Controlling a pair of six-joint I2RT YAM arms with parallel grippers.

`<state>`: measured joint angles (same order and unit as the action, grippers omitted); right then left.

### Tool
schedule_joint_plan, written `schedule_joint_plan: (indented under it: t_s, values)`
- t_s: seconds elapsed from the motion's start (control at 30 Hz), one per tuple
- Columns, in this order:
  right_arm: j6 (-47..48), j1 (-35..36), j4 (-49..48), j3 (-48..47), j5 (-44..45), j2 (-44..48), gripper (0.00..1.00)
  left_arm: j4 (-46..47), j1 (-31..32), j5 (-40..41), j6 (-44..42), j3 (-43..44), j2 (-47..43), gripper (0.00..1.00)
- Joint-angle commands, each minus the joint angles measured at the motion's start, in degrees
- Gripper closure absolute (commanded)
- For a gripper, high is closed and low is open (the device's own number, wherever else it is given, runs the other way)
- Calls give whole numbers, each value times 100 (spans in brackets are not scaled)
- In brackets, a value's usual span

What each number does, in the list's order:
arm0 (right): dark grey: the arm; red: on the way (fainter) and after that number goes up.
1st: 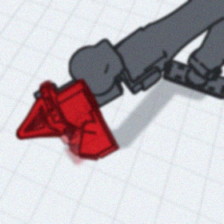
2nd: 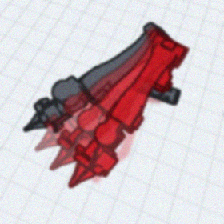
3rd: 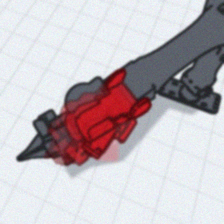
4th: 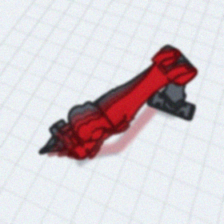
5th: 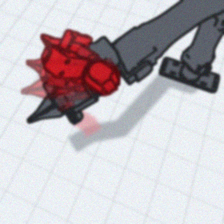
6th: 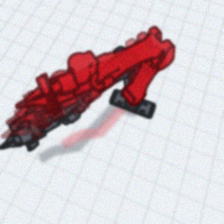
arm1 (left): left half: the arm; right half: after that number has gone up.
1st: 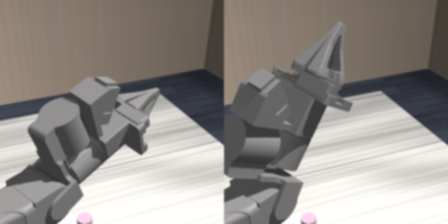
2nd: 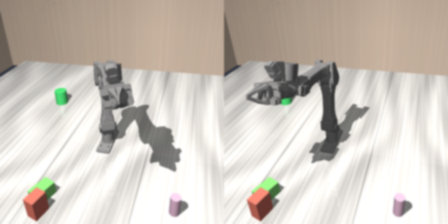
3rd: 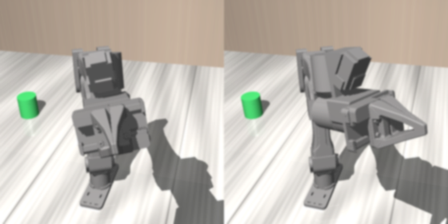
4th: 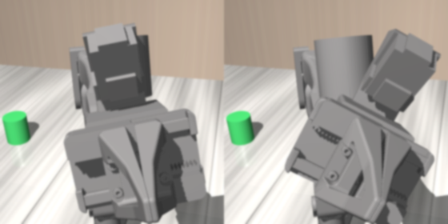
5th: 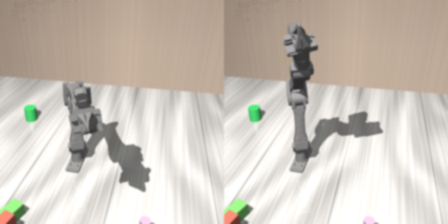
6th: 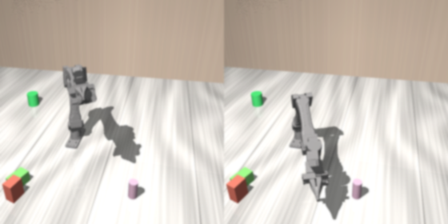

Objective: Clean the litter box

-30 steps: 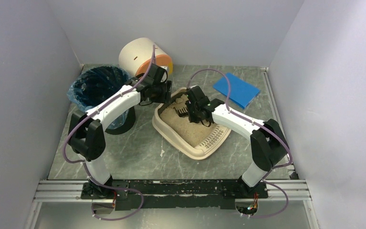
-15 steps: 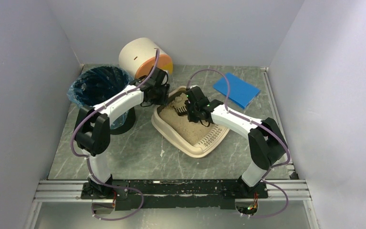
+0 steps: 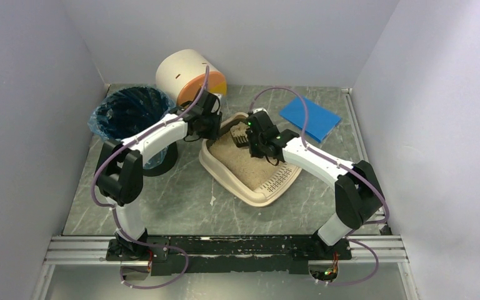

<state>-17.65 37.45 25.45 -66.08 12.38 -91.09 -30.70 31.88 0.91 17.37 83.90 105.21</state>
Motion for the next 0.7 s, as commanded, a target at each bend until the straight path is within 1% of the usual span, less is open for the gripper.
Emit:
schedule_joint_plan:
  t_s: [0.0, 0.2, 0.3, 0.4, 0.47, 0.6, 0.67]
  values:
    - [123, 45, 469, 24, -359, 25, 100, 86, 57, -578, -19, -180, -157, 65]
    - [130, 288, 1232, -198, -348, 2, 100, 100, 134, -612, 47, -341, -298, 66]
    - [109, 317, 1044, -187, -418, 17, 100, 203, 150, -692, 124, -491, -381, 66]
    - [136, 341, 1146, -490, -573, -316, 100, 248, 152, -722, 166, -570, -420, 66]
    - [107, 346, 896, -493, -719, -460, 100, 240, 154, -723, 168, -574, -423, 66]
    - [-237, 342, 365, -490, -345, -653, 100, 257, 152, -700, 176, -600, -422, 66]
    - [-416, 335, 264, -509, -20, -749, 100, 239, 152, -706, 153, -595, -390, 66]
